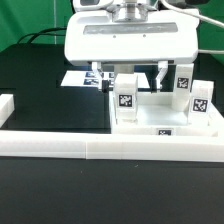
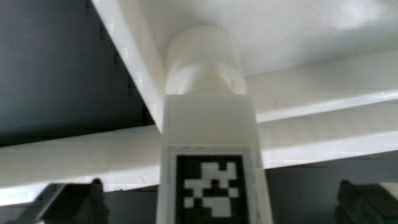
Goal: Assemble square table
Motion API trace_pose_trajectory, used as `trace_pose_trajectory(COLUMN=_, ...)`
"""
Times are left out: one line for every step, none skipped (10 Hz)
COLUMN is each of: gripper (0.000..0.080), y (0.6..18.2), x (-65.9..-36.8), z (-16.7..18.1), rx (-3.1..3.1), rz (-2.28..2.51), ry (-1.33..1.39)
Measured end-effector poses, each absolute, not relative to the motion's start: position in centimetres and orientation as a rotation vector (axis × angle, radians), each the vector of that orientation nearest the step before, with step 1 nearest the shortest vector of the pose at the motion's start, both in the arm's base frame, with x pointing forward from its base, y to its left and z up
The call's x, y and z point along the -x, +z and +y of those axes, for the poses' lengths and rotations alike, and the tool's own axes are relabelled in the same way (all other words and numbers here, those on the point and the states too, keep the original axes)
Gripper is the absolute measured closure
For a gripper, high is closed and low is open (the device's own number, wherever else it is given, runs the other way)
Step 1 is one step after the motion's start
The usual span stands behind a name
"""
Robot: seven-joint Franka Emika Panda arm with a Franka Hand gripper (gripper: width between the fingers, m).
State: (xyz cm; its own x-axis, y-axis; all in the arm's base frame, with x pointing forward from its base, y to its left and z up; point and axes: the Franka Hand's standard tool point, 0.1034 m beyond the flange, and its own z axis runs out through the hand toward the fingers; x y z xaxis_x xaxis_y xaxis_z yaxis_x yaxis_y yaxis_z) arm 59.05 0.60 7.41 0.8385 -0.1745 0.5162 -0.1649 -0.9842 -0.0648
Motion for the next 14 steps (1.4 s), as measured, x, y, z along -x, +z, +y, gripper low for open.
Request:
trace_pose_trajectory(gripper=0.015, y=7.4, x=-59.0, z=0.6, rx=2.995, rz=0.276, ry=-0.843)
trace_pose_trajectory(gripper=0.015, y=7.4, x=-59.0, z=0.6, rx=2.995, rz=0.276, ry=-0.843)
trace_pose_trajectory(gripper=0.015, y=7.3, x=-59.0, z=0.8, rx=2.992, rz=0.287, ry=-0.819)
trace_pose_trajectory(gripper=0.015, y=8.2, x=-59.0, z=1.9, rx=2.966, rz=0.318, ry=-0.694)
trace_pose_trajectory(gripper=0.015, y=9.9, x=-59.4, z=2.4, rx=2.945, rz=0.332, ry=-0.58)
trace_pose_trajectory(gripper=0.015, y=10.8, x=-60.2, z=1.4, rx=2.952, rz=0.342, ry=-0.577)
trace_pose_trajectory(gripper=0.015, y=10.8, x=-60.4, z=1.2, rx=2.947, rz=0.343, ry=-0.516)
trace_pose_trajectory(gripper=0.015, y=11.0, x=-60.5, z=1.2, rx=2.934, rz=0.323, ry=-0.4)
trace_pose_trajectory(gripper=0.015, y=10.9, x=-60.5, z=0.5, rx=2.926, rz=0.314, ry=-0.291)
trace_pose_trajectory(gripper=0.015, y=10.8, x=-60.3, z=0.1, rx=2.924, rz=0.313, ry=-0.192)
trace_pose_trajectory(gripper=0.015, y=10.8, x=-60.3, z=-0.1, rx=2.925, rz=0.328, ry=-0.118)
trace_pose_trajectory(gripper=0.015, y=10.5, x=-59.7, z=-0.3, rx=2.912, rz=0.317, ry=0.024)
trace_pose_trajectory(gripper=0.015, y=10.5, x=-60.0, z=-0.4, rx=2.912, rz=0.316, ry=0.03)
trace_pose_trajectory(gripper=0.015, y=10.5, x=-60.0, z=-0.4, rx=2.913, rz=0.315, ry=0.03)
